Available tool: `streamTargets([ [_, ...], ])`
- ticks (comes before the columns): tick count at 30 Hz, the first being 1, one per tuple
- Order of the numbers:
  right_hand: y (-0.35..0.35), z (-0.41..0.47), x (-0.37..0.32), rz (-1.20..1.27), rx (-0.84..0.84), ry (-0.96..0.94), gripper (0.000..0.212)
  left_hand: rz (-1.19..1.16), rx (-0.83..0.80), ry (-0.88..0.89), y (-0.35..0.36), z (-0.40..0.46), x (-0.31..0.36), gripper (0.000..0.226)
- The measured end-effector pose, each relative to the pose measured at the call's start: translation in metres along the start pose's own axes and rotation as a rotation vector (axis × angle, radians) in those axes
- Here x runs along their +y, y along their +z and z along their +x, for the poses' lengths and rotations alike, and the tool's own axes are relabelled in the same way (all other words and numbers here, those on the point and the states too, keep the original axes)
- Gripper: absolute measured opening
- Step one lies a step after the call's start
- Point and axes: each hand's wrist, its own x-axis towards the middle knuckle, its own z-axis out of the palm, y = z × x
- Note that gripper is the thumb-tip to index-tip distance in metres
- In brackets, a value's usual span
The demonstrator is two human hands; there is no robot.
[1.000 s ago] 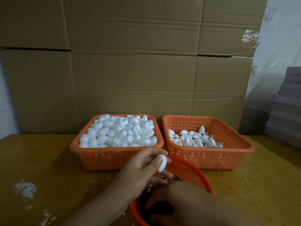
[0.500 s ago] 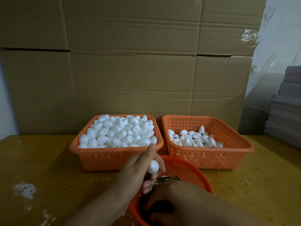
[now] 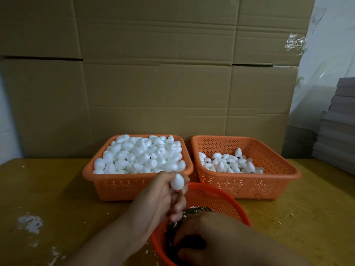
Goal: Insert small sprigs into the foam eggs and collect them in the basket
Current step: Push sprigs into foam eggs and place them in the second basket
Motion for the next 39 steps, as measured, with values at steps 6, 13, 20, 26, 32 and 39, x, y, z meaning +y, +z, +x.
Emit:
streamTargets([
  [6,-0.004,-0.002,-0.003,-0.013,-0.005,0.003,0.026,0.049,-0.066,0.174,-0.009,-0.008,-0.01,0.034],
  [13,-0.005,0.002,-0.004,-0.017,-0.046,0.08,0.028,0.158,-0.064,0.153,-0.005,-0.011,-0.008,0.05],
  [20,-0.009,0.004,-0.003,0.023,-0.097,0.083,0.027,0.149,-0.042,0.142,-0.003,-0.01,-0.007,0.052],
  [26,-0.007,-0.002,0.001,0.05,0.009,0.098,0.022,0.058,-0.04,0.122,-0.007,-0.007,-0.01,0.041],
  [32,-0.007,-0.002,0.001,0.05,0.147,0.148,0.018,-0.002,0.029,0.153,-0.007,-0.005,-0.012,0.043],
  [39,-0.014,-0.003,0.002,0.325,0.461,0.175,0.009,-0.068,0.114,0.152,-0.01,-0.001,-0.014,0.034],
])
